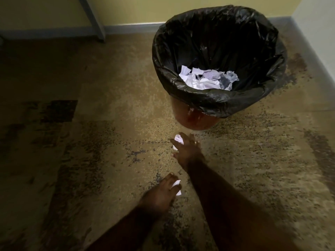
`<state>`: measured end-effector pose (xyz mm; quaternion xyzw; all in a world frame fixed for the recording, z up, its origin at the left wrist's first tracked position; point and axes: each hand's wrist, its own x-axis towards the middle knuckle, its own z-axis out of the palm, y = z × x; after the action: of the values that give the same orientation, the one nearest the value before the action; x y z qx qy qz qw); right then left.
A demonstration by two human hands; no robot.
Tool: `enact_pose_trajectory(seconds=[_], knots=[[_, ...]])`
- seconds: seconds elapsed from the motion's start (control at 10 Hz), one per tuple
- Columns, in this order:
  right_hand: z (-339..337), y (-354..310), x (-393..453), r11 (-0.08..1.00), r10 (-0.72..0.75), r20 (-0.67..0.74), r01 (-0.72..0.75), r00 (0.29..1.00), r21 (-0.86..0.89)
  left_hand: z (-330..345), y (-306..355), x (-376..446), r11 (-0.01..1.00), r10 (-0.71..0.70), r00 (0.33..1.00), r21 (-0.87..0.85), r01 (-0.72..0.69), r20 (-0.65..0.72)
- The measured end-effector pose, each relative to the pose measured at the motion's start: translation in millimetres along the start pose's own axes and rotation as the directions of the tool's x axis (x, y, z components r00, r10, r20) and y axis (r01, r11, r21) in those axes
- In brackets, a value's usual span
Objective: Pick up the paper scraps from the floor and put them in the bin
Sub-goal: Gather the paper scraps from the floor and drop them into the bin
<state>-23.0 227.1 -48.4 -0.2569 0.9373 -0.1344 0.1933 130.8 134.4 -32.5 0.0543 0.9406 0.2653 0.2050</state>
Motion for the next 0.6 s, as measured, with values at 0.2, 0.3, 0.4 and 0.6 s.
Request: enact_pose_trajectory(seconds=[0.2, 0.3, 0.4, 0.6], knots=[[7.3, 8.4, -10.1, 0.98, 0.063, 0.024, -0.067, 0.998, 0.19, -11.8, 0.3, -8.1, 0.988, -0.068, 0.997, -0.137, 0.071, 0.028], [10.4, 15.5, -15.3, 0.998, -0.048, 0.014, 0.047, 0.999, 0.043, -15.7, 5.4, -12.9, 0.966, -0.157, 0.985, -0.196, 0.169, 0.074], [-1.2, 23.1, -31.9, 0.994, -0.109, -0.015, 0.109, 0.994, 0.025, -16.6, 6.6, -15.0, 0.954, -0.211, 0.975, -0.202, 0.222, 0.075], [-38.0, 50.1, -69.1, 0.907, 0.362, -0.353, -0.238, 0.863, 0.348, -16.9, 10.5, -20.8, 0.984, -0.162, 0.981, -0.094, 0.152, -0.105]])
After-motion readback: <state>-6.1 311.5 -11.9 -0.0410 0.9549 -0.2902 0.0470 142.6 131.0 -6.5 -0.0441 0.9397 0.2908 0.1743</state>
